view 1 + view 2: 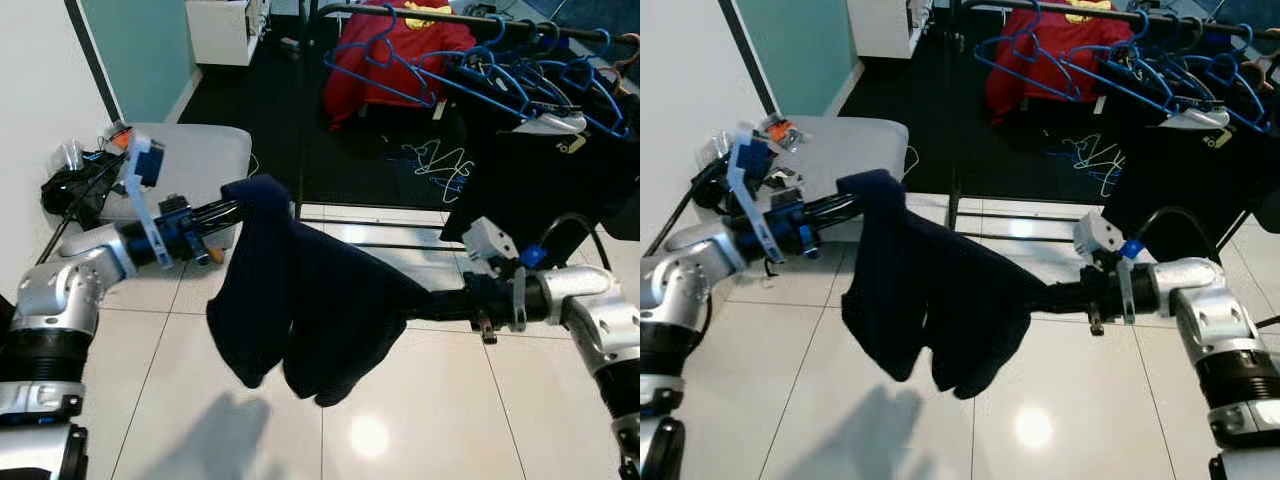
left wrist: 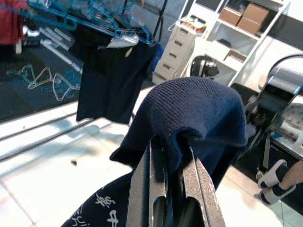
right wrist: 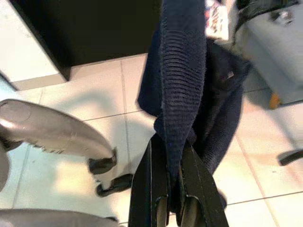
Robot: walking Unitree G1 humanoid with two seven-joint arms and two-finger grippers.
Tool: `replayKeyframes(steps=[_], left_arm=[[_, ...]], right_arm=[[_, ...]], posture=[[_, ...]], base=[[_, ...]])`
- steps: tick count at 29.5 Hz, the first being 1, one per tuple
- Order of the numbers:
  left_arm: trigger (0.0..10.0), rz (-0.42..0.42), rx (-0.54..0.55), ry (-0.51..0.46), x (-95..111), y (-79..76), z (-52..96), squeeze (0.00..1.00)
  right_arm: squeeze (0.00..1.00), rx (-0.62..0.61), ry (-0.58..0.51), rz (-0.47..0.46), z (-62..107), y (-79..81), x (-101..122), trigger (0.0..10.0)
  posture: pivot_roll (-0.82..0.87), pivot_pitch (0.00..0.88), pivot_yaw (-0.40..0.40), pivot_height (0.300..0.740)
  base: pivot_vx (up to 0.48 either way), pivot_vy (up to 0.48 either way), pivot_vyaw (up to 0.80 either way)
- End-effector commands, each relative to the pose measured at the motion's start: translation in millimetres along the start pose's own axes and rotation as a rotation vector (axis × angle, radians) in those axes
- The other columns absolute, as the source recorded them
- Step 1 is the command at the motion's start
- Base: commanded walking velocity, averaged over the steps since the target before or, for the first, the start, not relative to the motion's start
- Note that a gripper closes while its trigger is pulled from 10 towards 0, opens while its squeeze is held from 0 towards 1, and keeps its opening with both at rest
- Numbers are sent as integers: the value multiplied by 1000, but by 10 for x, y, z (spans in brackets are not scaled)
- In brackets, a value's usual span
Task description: Hang hanger
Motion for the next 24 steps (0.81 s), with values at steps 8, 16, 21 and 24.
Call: replayKeyframes(steps=[8,16,21,24], left_arm=[[0,-73,75,112,-175,138,146,0],[667,-80,82,91,-148,139,123,67],[10000,-82,90,67,-124,153,105,1000],[10000,-86,90,61,-137,142,94,1000]], right_arm=[[0,-83,-18,7,158,-137,108,0],[0,-87,-25,22,138,-145,117,0],[0,-81,-37,22,105,-142,150,0],[0,-66,-49,29,63,-151,188,0]], posture=[[-56,138,-25,740],[-57,132,-27,740],[-60,128,-26,740],[-60,128,-26,740]], base=[[0,0,0],[0,0,0],[0,0,0],[0,0,0]])
Point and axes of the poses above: a point about 5 cm out from each wrist's last joint towards the gripper, its own z axis pointing back from the gripper into the wrist, its own x axis along the axis of the wrist's last joint, y = z × x, the point moved 6 cm from there along -z, pointing out of the wrist towards the gripper, and after that the axes turned 13 degrees about z, right-handed, at the moved point
